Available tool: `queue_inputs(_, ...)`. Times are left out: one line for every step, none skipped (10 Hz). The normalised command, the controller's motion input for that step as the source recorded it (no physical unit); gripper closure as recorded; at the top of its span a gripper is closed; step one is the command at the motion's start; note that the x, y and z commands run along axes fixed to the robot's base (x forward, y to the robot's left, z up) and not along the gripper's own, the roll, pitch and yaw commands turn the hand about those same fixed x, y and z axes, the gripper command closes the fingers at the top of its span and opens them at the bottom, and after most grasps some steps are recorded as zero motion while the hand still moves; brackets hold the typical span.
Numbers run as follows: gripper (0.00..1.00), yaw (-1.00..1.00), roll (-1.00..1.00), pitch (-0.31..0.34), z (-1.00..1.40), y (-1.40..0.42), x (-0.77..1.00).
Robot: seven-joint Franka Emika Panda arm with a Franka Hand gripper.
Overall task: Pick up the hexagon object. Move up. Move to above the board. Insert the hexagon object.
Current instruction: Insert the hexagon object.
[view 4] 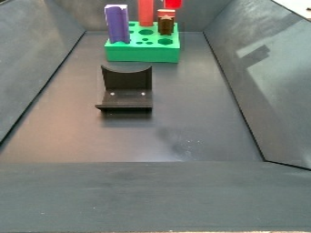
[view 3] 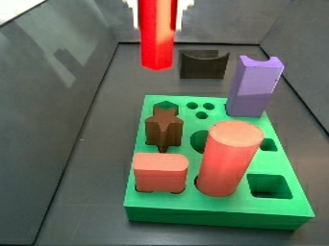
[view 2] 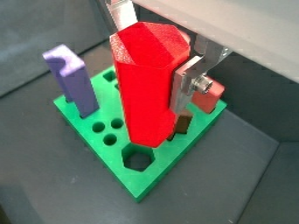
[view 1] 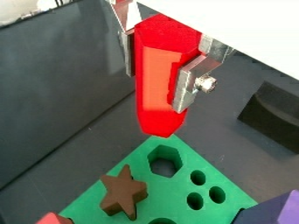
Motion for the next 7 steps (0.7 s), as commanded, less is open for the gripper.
queue_inputs(1.00, 0.10, 0.19, 0.000, -0.68, -0.05, 0.10)
queue_inputs(1.00, 0.09, 0.15, -0.011, -0.61, -0.03, 0.06)
queue_inputs(1.00, 0.07, 0.06, -0.024, -0.33, -0.01, 0.01)
queue_inputs(1.00, 0.03, 0.04, -0.053, -0.45, -0.04, 0.08)
queue_inputs(1.00, 0.00, 0.00, -0.116, -0.56, -0.04, 0.18)
queue_inputs(1.00, 0.03, 0.00, -0.101, -0.49, -0.01, 0.13)
queue_inputs(1.00, 0.09, 0.00, -0.051, -0.32, 0.00, 0.10)
